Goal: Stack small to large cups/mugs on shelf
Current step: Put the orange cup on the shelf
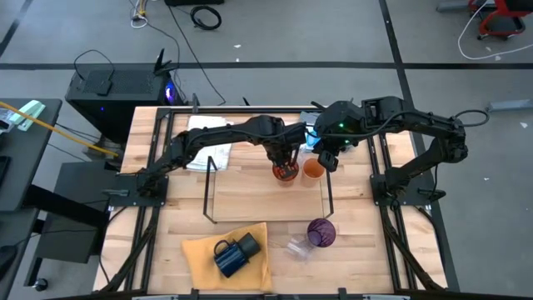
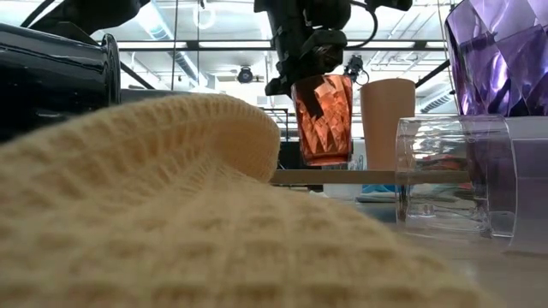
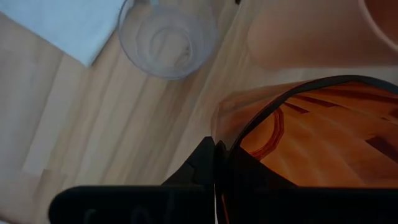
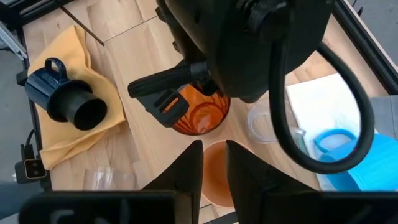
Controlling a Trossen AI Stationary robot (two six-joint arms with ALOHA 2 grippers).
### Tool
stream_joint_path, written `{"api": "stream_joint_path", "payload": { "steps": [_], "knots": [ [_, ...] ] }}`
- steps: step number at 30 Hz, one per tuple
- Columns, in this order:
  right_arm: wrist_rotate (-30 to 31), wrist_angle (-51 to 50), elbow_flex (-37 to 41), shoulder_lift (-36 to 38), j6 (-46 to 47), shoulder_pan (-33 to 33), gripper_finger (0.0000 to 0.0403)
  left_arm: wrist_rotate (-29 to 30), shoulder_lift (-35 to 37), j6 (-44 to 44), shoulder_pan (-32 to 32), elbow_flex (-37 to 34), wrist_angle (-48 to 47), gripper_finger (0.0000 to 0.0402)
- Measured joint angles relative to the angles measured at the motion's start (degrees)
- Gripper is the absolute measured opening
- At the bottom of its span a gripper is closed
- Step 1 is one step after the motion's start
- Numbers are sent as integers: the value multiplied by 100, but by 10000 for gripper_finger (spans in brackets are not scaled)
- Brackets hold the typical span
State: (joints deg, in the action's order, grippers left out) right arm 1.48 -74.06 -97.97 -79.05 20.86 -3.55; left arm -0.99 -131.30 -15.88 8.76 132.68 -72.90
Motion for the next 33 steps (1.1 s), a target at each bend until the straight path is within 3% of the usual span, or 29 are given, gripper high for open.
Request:
{"api": "stream_joint_path", "payload": {
  "steps": [33],
  "knots": [
    [-1,0,-1,0,63,0,75,6,-5,1,17,0,148,14]
  ]
}}
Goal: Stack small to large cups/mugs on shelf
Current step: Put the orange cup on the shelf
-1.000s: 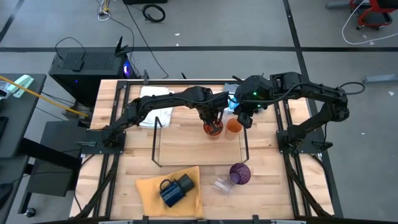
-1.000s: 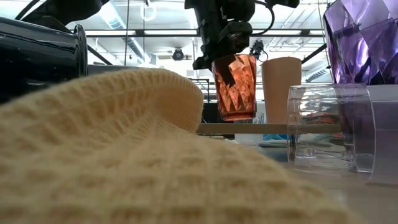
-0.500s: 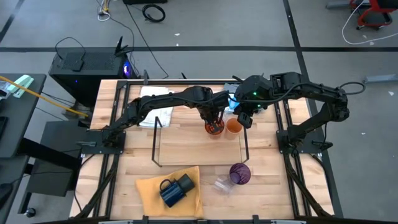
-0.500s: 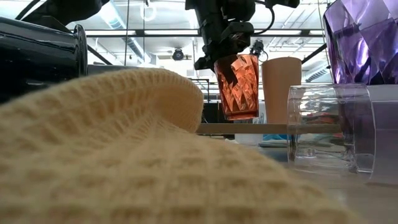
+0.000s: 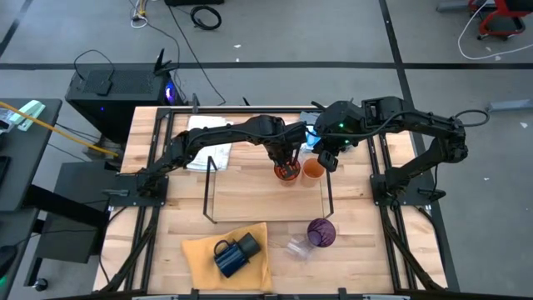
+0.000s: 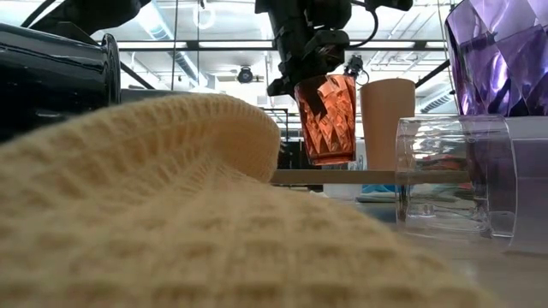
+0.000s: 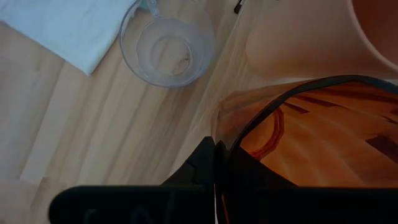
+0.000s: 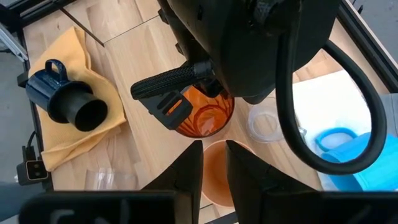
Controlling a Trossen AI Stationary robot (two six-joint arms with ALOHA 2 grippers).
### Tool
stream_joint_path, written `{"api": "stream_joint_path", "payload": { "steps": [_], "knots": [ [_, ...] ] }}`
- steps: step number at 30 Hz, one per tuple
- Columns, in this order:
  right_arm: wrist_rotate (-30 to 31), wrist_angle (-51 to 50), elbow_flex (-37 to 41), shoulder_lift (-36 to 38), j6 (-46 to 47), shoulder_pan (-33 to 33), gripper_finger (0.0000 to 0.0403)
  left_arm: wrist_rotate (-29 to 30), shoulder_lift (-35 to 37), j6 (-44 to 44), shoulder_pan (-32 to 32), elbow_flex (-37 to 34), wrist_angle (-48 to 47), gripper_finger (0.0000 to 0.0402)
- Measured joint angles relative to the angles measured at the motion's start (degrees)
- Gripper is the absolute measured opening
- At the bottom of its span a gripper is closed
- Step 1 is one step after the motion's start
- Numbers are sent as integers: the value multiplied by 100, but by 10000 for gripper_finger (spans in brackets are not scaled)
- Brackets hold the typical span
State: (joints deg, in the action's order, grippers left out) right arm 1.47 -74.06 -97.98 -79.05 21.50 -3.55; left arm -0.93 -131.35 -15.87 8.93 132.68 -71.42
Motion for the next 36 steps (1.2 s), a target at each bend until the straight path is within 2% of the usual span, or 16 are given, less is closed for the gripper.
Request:
{"api": "stream_joint_path", "payload": {
  "steps": [36],
  "knots": [
    [-1,4,1,0,57,0,75,-49,-219,148,60,4,-123,20]
  ]
}}
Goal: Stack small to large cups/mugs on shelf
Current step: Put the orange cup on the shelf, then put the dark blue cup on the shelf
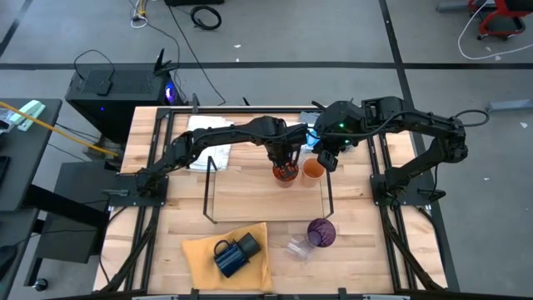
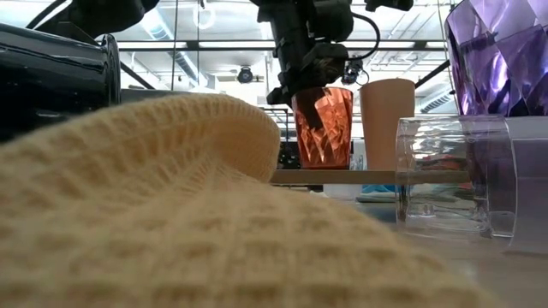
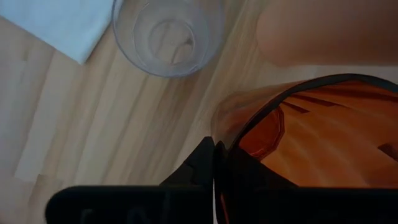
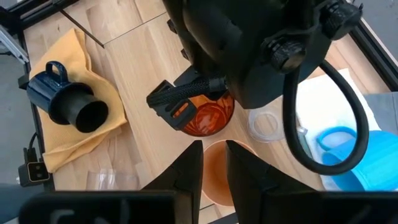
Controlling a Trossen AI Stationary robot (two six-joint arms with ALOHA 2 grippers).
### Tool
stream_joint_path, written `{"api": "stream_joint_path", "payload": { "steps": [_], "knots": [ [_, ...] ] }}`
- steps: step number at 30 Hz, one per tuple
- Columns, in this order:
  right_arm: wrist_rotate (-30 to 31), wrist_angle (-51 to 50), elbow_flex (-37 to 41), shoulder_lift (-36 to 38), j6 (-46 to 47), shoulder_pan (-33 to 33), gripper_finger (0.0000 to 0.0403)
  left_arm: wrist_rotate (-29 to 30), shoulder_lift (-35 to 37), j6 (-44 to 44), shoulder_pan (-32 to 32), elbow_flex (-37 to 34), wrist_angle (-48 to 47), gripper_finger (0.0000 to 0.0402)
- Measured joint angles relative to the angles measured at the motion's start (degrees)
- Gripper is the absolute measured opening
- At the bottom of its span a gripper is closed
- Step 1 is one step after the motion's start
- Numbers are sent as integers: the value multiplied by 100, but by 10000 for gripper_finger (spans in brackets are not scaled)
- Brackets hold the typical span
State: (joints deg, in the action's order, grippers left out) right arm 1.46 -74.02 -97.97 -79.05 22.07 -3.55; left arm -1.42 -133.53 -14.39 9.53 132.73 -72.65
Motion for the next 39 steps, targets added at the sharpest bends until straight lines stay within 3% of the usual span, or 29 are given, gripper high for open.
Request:
{"api": "stream_joint_path", "payload": {
  "steps": [9,25,39],
  "knots": [
    [0,-2,-2,0,-14,0,75,53,-2,44,16,0,16,23],
    [0,-5,0,0,-79,0,75,-96,-25,118,-6,-9,80,157],
    [0,-5,0,0,-79,0,75,-172,97,141,-8,-9,32,224]
  ]
}}
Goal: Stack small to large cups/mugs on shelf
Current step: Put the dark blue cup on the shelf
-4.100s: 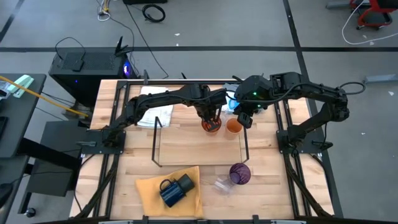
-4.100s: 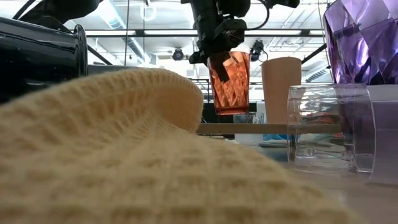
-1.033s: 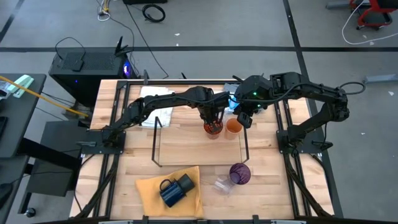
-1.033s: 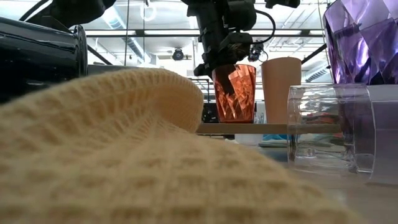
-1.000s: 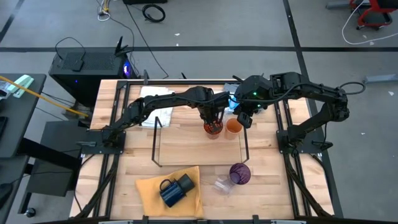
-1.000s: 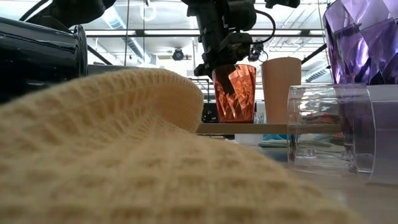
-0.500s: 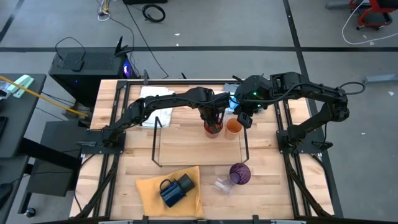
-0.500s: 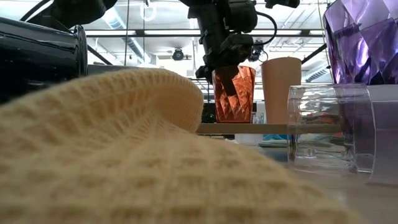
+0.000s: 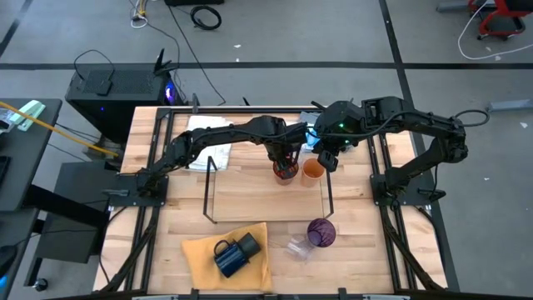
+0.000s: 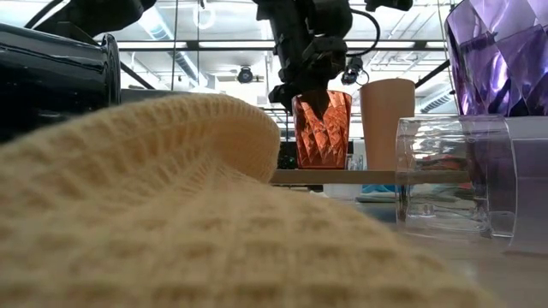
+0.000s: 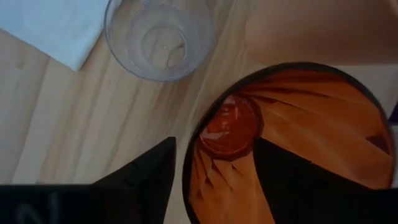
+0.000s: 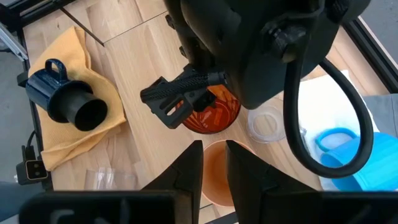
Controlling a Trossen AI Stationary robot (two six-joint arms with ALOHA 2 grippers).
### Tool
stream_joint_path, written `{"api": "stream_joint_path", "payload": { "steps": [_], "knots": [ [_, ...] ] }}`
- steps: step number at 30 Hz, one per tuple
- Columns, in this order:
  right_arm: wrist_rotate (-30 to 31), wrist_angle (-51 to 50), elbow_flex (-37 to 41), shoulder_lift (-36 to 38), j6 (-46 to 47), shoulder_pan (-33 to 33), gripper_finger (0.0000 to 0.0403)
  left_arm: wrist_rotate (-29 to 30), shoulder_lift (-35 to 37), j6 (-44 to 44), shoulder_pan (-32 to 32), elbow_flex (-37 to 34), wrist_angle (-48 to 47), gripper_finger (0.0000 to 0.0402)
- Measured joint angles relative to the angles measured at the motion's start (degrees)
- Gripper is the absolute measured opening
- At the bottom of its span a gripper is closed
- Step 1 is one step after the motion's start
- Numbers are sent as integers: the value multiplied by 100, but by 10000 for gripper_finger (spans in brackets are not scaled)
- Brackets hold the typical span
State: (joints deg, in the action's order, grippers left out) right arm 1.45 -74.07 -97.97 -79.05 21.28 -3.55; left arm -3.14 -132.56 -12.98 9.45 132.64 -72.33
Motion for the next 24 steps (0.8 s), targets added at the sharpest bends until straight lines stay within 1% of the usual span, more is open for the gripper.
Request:
{"api": "stream_joint_path", "payload": {
  "steps": [2,5,7,9,17,20,24],
  "knots": [
    [1,-2,0,0,0,0,75,-28,36,8,0,10,-24,228],
    [0,-3,0,0,0,0,75,-31,34,42,1,220,-255,228],
    [2,-2,0,0,-1,0,75,-34,73,58,2,232,-143,225],
    [0,-6,0,0,-24,0,75,-37,135,72,9,227,-251,222],
    [2,-9,0,2,-173,0,75,-33,591,208,63,232,17,221],
    [2,-6,0,52,-230,0,75,-26,989,211,62,227,597,215],
    [27,-45,0,271,-254,-7,75,24,1692,133,57,242,1797,198]
  ]
}}
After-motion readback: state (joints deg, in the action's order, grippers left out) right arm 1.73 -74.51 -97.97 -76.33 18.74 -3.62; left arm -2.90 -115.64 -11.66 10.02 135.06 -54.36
